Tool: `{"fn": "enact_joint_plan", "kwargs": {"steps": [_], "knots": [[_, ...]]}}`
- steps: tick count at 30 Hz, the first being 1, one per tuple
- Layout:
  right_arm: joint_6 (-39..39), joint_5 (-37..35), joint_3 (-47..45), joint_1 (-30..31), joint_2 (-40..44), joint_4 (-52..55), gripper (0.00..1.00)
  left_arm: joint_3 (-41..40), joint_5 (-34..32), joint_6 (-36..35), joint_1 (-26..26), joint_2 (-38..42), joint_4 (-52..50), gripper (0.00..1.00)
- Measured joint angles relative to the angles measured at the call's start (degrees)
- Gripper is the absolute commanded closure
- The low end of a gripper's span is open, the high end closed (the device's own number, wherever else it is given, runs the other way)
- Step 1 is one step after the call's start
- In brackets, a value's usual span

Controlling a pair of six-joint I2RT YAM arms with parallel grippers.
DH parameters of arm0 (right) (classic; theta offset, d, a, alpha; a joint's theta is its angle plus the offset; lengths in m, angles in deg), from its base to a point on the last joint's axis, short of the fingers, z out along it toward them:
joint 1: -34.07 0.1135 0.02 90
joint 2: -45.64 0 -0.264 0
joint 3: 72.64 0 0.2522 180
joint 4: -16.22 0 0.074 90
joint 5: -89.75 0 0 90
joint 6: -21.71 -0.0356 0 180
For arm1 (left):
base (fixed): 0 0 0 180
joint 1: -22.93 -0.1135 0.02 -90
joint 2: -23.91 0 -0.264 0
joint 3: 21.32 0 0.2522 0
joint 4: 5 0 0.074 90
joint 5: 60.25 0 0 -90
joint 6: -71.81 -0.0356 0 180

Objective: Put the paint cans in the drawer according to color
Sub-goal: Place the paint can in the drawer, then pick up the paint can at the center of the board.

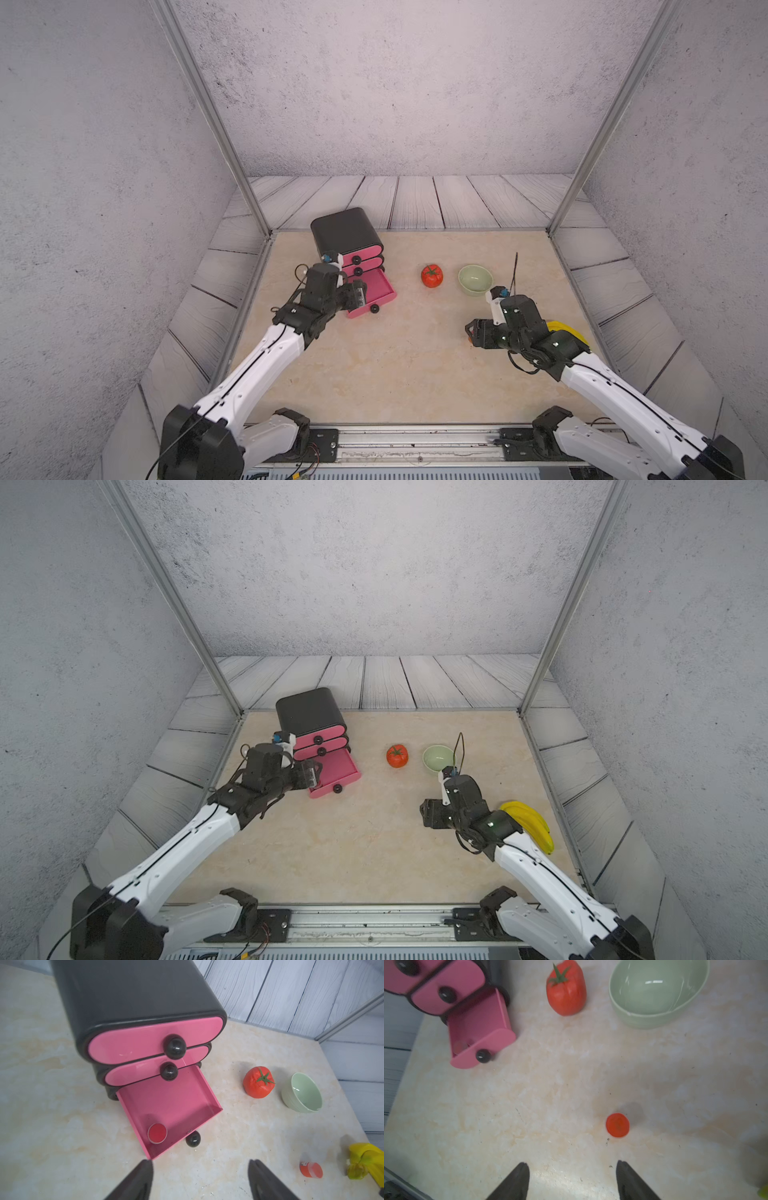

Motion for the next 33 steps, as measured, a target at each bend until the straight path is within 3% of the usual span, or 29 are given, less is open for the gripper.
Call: {"fn": "enact_joint_plan", "kwargs": {"steps": [1,6,12,22,29,33], "knots": [[0.0,-0.6,1.1,0.0,-2.6,1.5,0.25,-2.5,-1.0,0.5,0.0,3.1,-0.5,0.02],[-1.2,-5.7,3.8,0.0,-13.4,6.2,0.24,-12.3,-7.2,0.8,0.1,17.2,-2.1,0.02],[-1.7,-6.6,4.5,-0.1,-22.8,5.8,0.25,-16.1,-10.4,2.2,0.1,27.8,-4.2,0.02],[-1.5,-7.7,9.4,-0.2,-33.6,2.4,0.28,-17.4,-11.1,2.9,0.1,29.3,-4.2,0.02],[-1.5,-8.5,10.6,-0.4,-35.6,2.0,0.32,-16.2,-10.9,1.3,0.1,26.5,-3.3,0.02],[-1.2,-8.8,11.6,-0.6,-37.3,1.8,0.41,-16.1,-10.8,1.8,0.1,29.0,-3.7,0.02]]}}
